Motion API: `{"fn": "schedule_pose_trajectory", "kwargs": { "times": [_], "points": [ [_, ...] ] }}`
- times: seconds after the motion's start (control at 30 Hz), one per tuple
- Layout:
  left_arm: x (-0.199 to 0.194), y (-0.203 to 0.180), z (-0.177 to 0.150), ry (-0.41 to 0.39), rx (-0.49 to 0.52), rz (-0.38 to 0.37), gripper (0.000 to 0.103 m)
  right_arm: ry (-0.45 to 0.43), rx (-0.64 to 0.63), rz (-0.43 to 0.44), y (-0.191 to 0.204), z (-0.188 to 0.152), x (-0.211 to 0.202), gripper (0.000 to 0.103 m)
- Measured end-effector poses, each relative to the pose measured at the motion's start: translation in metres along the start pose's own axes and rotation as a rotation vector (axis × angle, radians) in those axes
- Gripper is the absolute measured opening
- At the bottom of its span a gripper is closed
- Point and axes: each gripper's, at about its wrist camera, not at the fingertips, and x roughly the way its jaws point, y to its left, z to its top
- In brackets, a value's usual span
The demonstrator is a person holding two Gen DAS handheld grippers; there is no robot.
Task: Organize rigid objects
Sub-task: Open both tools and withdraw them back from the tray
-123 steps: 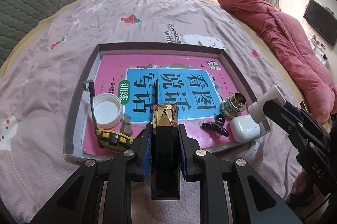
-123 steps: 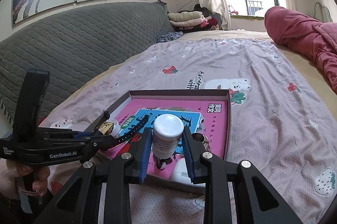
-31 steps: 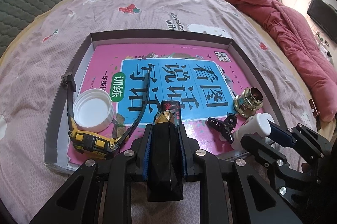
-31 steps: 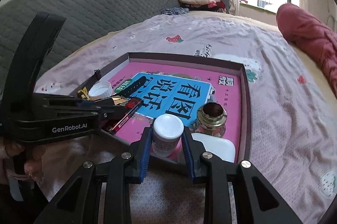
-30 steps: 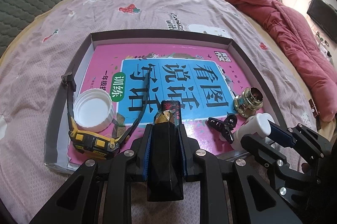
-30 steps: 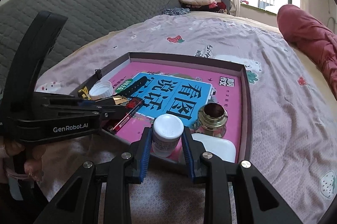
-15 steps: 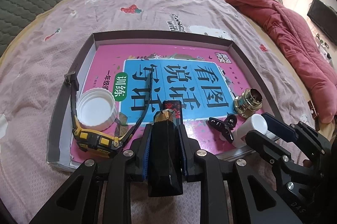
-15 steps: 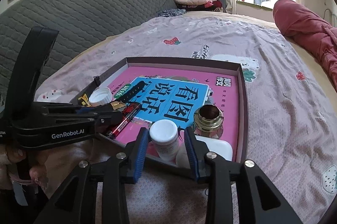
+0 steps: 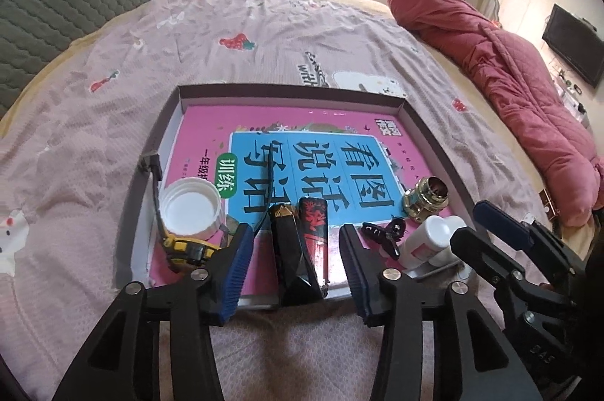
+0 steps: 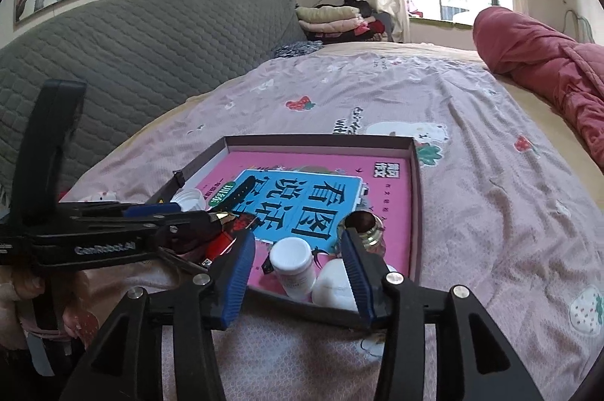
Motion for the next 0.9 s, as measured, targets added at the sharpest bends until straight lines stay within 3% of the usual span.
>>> {"fn": "schedule_pose_trajectory", "kwargs": {
  "times": [0.1,0.23,0.43,0.9],
  "points": [
    [-0.009,0.000,-0.001,-0.016,0.006,0.005,0.051,-0.007,0.027,-0.028,-0.001,-0.002,-0.006,0.048],
    [-0.024,0.000,-0.005,-0.049,0.019,0.022,0.064,-0.013,0.073,-0.054,-0.003,-0.007,-0.016,0.048],
    [-0.044,0.008,-0.015,-0.071,-0.013,0.030,0.073,-0.008,0.106,-0.114,-0.002,-0.011,-0.030,0.052],
    [-0.082,0.023,-0.042,-0.088,-0.001,0.130,0.074,0.037,0.073,-0.176,0.032,-0.029,-0.055,0.056]
  ]
}}
